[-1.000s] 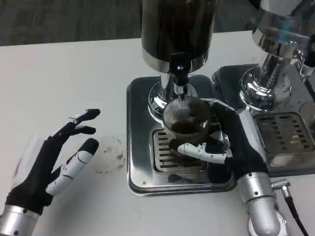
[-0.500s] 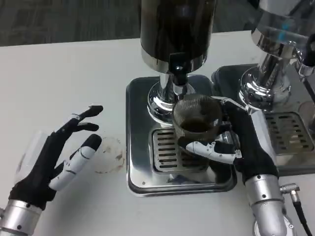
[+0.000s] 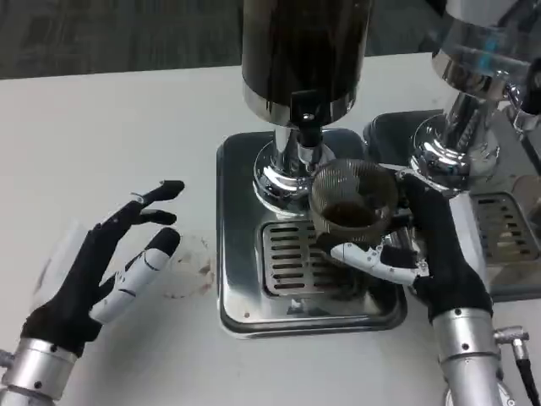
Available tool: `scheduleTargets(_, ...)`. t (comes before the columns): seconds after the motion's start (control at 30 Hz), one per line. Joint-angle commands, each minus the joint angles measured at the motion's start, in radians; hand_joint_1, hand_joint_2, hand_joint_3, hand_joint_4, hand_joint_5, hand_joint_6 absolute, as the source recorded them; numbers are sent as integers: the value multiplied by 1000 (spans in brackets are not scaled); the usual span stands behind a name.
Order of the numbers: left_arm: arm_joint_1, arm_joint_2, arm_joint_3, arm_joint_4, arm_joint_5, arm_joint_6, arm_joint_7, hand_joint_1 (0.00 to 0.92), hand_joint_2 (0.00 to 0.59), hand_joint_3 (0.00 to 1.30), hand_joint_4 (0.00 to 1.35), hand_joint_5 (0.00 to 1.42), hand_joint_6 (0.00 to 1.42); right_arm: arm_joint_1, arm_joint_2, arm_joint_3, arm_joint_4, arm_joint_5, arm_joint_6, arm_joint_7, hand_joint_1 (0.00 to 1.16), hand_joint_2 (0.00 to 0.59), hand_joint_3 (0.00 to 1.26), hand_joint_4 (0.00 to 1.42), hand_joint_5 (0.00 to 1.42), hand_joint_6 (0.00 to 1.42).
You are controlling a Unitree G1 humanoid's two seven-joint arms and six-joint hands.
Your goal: Grasp the cup under the faucet to collect the drink, then remove the cup.
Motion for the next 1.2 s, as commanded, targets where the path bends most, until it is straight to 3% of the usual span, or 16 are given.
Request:
scheduleTargets(0.03,0,0,-8,10,-13,-20,-11,0,205,279,228,365,259,29,2,0,-82,-12,7,-3,1011,110,688,773,664,679)
scheduleTargets(0.43,4,2,-14,2,-3,-34,-12,0,205,280,228,365,259,108,0,11,-180,-7,20,44,1011,110,690,781,681,693)
scheduleTargets(0.9,117,75,17,-151,144,-41,81,0,205,255,130,297,228,198,-23,26,-299,-3,-18,104,1002,108,705,792,691,718)
scheduleTargets(1.2,156,67,8,-171,139,-16,95,0,205,251,125,291,215,218,-26,40,-313,-5,-9,127,999,108,705,792,709,742)
